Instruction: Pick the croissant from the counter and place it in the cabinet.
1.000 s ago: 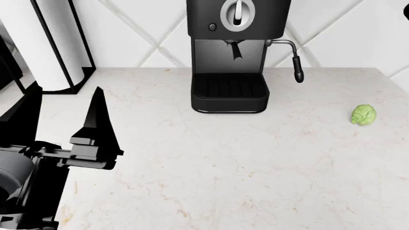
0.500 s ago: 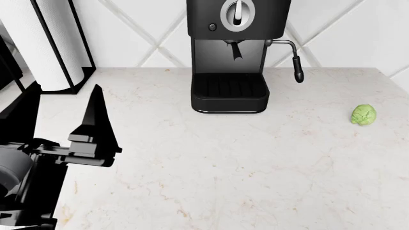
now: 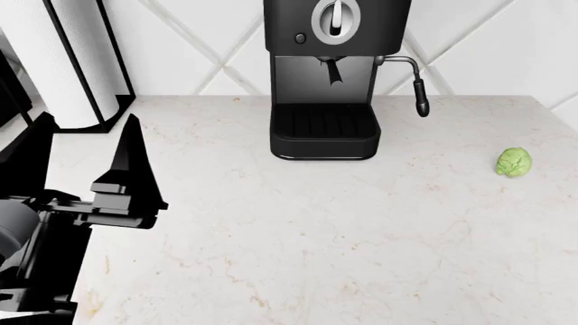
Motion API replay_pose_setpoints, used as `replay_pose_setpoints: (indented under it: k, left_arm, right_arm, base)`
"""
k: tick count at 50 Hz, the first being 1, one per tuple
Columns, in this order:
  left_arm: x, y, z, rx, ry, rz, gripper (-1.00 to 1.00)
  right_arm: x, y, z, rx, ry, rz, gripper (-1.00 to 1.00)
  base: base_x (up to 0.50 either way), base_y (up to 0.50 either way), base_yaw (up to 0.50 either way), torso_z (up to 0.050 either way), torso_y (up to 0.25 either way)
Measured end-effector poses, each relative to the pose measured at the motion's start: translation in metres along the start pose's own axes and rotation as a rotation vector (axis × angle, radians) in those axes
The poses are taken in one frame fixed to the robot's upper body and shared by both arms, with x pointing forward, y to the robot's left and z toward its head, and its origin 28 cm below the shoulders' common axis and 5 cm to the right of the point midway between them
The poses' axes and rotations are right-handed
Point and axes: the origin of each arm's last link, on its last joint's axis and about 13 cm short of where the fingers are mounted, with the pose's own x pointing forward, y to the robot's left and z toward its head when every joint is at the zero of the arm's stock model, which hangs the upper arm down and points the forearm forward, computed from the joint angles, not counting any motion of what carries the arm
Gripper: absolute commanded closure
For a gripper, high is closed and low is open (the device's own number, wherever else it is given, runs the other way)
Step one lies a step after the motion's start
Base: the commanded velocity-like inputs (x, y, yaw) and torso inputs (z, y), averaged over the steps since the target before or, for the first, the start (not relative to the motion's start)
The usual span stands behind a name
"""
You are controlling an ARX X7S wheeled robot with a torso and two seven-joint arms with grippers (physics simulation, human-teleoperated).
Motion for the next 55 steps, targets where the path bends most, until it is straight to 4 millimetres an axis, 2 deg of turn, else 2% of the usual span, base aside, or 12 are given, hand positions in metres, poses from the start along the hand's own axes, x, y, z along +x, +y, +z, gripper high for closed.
replay_pose_setpoints:
  k: [55]
  left_arm:
    - [0.004,0.008,0.001,-0.035,0.002,0.002,-1.0]
  right_arm:
    - [0.078,-0.013,0.009,-0.031,0.05,-0.101,1.0]
  base:
    - [0.0,0.0,0.0,0.0,0.0]
